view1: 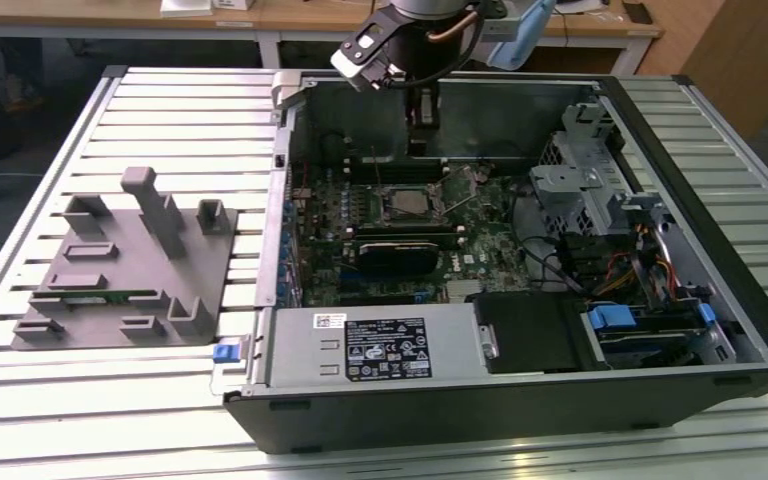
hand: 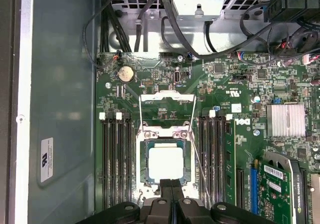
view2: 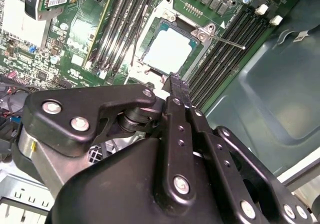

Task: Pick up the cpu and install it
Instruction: 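Close the cpu cover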

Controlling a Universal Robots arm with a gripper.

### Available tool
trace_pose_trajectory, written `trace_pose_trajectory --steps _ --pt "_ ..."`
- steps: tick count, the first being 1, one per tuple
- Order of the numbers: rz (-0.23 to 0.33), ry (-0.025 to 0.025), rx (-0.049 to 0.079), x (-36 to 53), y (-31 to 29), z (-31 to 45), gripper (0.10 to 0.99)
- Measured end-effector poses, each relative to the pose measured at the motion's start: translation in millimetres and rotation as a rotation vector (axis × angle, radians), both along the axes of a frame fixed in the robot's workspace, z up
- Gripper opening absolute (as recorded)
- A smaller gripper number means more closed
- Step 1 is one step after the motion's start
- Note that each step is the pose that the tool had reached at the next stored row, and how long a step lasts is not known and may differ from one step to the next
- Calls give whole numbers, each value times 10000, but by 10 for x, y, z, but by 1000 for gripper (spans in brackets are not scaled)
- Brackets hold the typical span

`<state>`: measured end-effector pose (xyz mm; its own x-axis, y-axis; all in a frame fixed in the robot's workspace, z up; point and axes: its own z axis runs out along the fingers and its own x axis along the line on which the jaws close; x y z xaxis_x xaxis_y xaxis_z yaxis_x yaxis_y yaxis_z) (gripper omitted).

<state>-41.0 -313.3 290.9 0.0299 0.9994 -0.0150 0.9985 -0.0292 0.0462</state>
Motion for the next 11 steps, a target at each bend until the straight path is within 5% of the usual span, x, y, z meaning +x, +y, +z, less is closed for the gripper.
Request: trace_pose_trajectory --steps 11 --pt "0 1 -12 29 0 20 106"
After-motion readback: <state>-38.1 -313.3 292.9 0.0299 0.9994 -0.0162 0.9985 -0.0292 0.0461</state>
